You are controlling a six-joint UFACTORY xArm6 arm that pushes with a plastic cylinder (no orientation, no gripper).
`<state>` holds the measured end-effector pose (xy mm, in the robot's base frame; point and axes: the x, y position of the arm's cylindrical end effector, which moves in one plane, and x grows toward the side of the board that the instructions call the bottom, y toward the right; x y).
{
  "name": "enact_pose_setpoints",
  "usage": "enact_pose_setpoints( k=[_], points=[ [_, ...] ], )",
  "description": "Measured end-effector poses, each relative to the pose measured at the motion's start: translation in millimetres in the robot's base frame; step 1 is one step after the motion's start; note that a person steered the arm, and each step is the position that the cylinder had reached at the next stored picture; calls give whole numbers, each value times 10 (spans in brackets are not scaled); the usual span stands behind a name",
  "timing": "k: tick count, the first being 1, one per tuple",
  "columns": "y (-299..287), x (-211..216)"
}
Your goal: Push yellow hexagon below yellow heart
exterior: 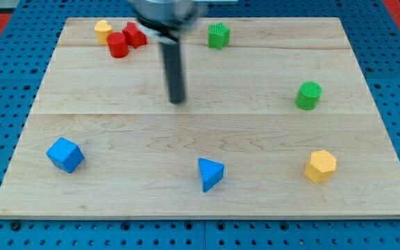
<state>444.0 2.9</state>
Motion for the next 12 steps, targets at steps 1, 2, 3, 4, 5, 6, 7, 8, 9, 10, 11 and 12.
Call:
enact_pose_setpoints(
  k=[1, 2, 3, 4, 5, 6, 7, 8, 9, 10, 11, 12],
  points=[
    [1146, 321],
    [2080, 399],
    [2707, 1082],
    [2211, 1288],
    [1556, 1181],
    [1048, 924],
    [784, 727],
    [766, 698],
    [769, 709],
    [928, 806],
    [1376, 754],
    [976, 488]
  ],
)
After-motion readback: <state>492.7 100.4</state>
